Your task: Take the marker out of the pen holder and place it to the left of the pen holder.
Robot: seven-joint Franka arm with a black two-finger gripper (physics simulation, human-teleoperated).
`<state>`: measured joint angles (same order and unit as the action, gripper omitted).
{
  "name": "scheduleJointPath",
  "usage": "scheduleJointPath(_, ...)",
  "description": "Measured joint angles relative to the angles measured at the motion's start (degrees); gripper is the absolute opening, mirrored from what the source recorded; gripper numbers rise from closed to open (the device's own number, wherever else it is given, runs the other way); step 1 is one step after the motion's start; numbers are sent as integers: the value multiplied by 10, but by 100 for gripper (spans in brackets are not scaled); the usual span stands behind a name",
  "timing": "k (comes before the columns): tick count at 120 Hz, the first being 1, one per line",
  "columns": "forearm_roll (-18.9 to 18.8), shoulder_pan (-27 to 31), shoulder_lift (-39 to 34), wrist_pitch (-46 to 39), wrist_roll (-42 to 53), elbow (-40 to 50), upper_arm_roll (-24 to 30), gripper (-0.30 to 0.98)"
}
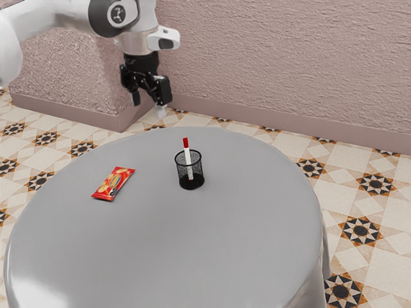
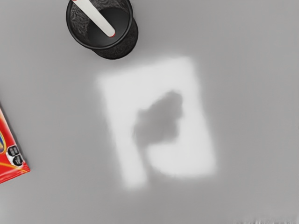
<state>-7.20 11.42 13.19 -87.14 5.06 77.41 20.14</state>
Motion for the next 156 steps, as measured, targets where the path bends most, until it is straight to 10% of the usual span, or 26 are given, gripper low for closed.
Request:
scheduleJointPath(63,9,-13,252,-28,-7,-165,-36,60)
scheduleJointPath(156,13,1,374,-227,-42,-226,-38,35)
